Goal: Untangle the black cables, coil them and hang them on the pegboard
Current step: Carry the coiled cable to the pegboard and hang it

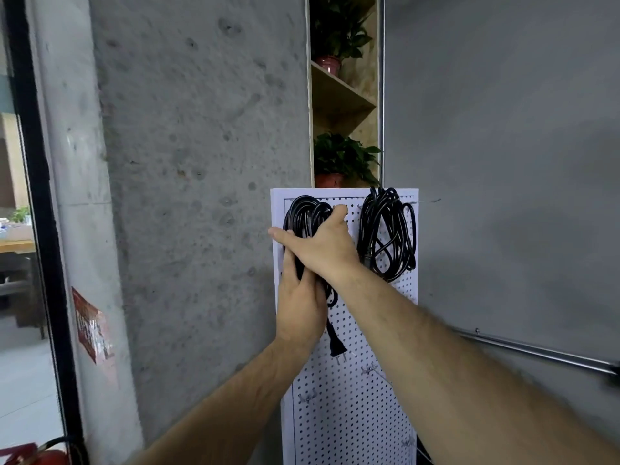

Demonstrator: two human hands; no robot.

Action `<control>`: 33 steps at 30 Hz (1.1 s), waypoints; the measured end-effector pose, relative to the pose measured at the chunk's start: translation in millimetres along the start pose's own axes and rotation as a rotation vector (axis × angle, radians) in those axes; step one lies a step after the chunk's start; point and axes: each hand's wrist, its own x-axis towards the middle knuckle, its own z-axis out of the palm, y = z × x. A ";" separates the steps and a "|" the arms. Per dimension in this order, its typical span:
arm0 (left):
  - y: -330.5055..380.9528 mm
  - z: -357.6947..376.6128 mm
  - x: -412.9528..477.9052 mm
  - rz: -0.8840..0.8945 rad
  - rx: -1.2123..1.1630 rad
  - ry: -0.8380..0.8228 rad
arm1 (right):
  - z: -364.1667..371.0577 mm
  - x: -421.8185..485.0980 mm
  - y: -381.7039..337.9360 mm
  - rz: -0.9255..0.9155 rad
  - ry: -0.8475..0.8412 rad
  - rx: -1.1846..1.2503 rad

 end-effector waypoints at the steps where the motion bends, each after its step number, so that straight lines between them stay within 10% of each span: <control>1: -3.2 0.8 -0.4 -0.009 0.004 0.013 | 4.3 1.3 -1.0 0.015 0.027 0.010; 16: -34.6 -16.7 -6.1 0.198 0.250 -0.328 | 19.0 9.5 7.7 0.012 0.124 -0.078; 33: -18.3 -21.6 -20.9 0.102 0.358 -0.212 | 4.5 -11.4 23.5 -0.096 0.121 -0.283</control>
